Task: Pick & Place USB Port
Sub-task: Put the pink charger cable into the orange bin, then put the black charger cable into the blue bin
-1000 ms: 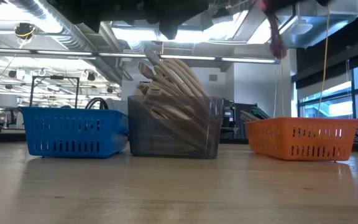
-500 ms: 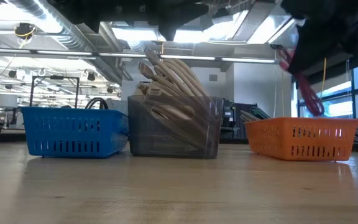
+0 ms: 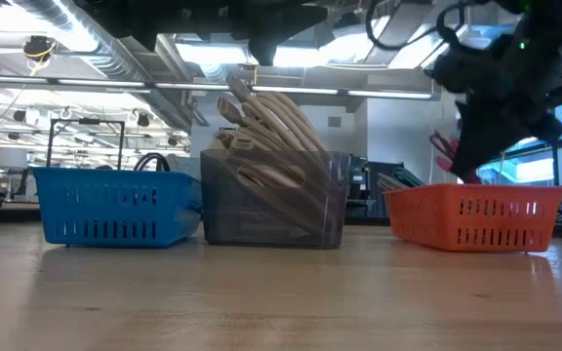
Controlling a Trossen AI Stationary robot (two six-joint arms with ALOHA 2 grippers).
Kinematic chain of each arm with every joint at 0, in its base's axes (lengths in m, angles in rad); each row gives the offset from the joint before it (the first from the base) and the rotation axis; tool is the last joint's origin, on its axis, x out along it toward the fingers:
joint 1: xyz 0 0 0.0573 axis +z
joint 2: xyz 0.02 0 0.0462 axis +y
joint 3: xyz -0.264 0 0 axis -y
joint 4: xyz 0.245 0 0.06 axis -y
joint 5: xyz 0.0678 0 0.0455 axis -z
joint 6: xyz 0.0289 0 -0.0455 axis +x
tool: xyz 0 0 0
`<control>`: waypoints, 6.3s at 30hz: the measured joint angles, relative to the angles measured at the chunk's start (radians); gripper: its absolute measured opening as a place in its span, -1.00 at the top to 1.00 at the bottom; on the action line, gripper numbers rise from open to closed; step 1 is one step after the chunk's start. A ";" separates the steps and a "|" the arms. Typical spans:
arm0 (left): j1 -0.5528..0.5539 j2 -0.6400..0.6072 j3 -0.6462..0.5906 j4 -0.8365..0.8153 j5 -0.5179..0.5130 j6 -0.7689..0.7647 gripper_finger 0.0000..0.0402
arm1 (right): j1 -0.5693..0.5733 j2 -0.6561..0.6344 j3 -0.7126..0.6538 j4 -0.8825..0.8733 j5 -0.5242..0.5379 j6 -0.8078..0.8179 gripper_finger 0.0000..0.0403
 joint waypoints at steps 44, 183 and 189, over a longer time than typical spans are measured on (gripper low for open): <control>-0.012 -0.001 0.000 -0.049 0.002 0.043 0.16 | 0.541 0.123 0.097 0.040 -0.137 0.760 0.26; -0.165 -0.406 0.076 -1.273 -0.704 -0.669 0.86 | 0.329 0.246 0.810 -0.858 0.179 0.108 -0.28; -0.271 -0.481 0.084 -1.064 -0.753 -0.609 0.86 | 0.316 0.246 0.725 -0.857 0.209 0.061 -0.28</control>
